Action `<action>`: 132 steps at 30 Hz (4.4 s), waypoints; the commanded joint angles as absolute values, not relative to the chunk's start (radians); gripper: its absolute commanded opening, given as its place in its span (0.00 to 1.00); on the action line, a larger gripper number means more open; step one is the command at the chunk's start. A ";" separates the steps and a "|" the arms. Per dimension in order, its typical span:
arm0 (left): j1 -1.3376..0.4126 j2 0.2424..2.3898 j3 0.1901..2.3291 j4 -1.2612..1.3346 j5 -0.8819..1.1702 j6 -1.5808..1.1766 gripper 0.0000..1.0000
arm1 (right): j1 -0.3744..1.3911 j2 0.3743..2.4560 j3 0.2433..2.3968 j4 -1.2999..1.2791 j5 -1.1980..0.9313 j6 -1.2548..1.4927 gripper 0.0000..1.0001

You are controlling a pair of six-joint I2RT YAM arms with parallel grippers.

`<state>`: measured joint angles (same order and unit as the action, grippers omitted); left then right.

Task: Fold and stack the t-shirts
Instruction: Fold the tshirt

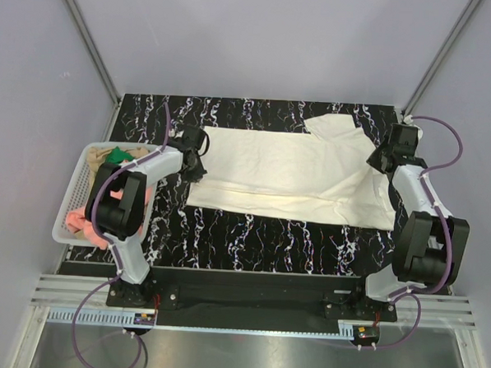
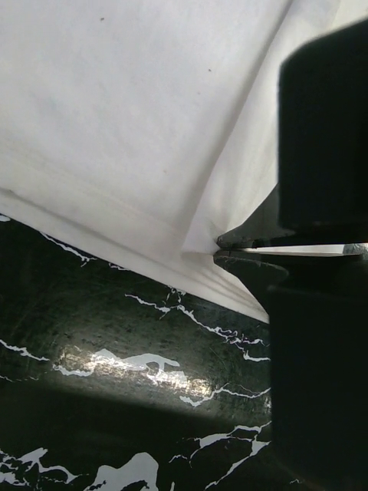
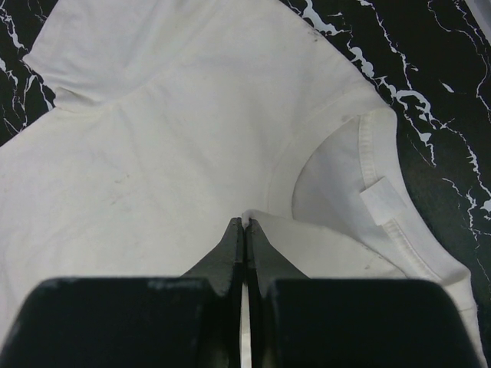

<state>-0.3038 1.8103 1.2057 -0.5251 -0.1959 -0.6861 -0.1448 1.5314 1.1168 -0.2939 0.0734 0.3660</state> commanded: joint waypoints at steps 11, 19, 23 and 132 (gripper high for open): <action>-0.296 1.789 1.246 -0.534 -0.279 -0.687 0.00 | -0.135 1.574 1.178 -0.209 0.089 0.305 0.00; -0.296 1.792 1.266 -0.546 -0.305 -0.673 0.00 | -0.103 1.627 1.201 -0.184 0.107 0.308 0.00; -0.296 1.812 1.282 -0.557 -0.314 -0.669 0.00 | -0.101 1.644 1.213 -0.192 0.130 0.305 0.00; -0.492 1.600 1.223 -0.571 0.051 -0.491 0.46 | -0.041 1.595 0.788 -0.041 -0.060 0.795 0.57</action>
<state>-0.5053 1.5875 1.2560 -0.6109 -0.1066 -0.4965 -0.0521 1.5776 0.7845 -0.0448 -0.0929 0.7658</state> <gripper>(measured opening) 0.460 0.579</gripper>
